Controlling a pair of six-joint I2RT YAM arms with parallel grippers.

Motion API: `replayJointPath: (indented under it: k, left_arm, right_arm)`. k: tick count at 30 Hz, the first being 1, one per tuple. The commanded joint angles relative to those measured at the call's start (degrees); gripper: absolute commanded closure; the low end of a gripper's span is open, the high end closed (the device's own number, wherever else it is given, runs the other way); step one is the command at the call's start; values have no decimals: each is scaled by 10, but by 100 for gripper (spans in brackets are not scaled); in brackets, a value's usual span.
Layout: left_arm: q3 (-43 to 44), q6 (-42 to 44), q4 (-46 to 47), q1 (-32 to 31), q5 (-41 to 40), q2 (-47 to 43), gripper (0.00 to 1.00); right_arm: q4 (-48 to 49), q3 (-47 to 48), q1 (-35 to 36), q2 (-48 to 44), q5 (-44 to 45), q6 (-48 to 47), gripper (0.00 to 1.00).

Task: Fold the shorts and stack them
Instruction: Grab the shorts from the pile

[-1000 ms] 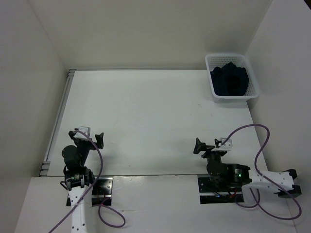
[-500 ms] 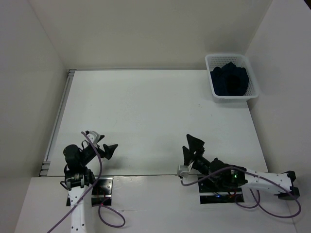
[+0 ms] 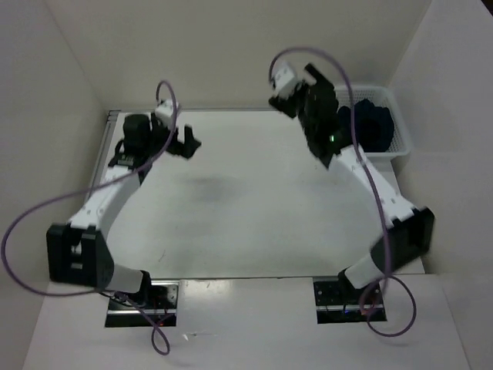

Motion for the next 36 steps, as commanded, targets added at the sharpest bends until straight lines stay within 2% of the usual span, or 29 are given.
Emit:
replayJointPath:
  k: [1,2,3,4,5,6,7,8,9,12,17,20,21,25,30,32,33,34,36]
  left_arm:
    - [190,3,-83,-21,-167,170,0]
    - [265,3,-127,-32,-174,200,0]
    - [306,3,-154,-44,-181,263,0]
    - [350,3,-189,-50,-181,298,0]
    - [396,3,-268,-50,-153,331,0]
    - [443,3,-301,-50,-139,365,0]
    - [511,3,-328,-57,-120,416,0]
    - [532,3,-358,-57,-100,435,0]
    - [541,3,-358,-63,-70,453,0]
    - [533,3,-317,-82,-62,453,0]
    - [527,3,-299,-96,-46,463,0]
    - [522,3,-299,-102,-53,469,0]
    - [522,3,-299,-102,-53,469,0]
    - [516,3,-294,-107,-53,475,0]
    - [510,3,-294,-107,-53,475,0]
    - [504,3,-294,-107,-59,470,0]
    - [498,3,-294,-107,-59,469,0]
    - [498,3,-294,-107,-59,464,0]
    - [491,3,-294,-112,-59,458,0]
  right_arm:
    - [-227,248,-161,187,-11,322,0]
    - [-273,315,-193,237,-26,367,0]
    - [-315,380,-245,342,-33,451,0]
    - [-357,522,-269,392,-55,488,0]
    - [-436,594,-290,443,-66,519,2]
    - [-474,671,-306,498,-78,546,2]
    - [-510,826,-334,600,-84,580,5]
    - [-576,910,-343,653,-84,590,7]
    - [-596,982,-351,704,-71,597,9]
    - [-547,855,-366,692,-26,613,9]
    - [-593,945,-375,748,-6,601,9]
    - [-653,1006,-369,799,8,582,8]
    - [-661,995,-369,799,8,582,6]
    - [-675,954,-369,805,3,582,6]
    - [-697,896,-375,805,-69,575,7]
    - [-697,891,-375,805,-69,575,20]
    - [-697,891,-375,805,-74,575,29]
    - [-697,891,-375,805,-74,575,54]
    - [-697,903,-380,799,-74,583,75]
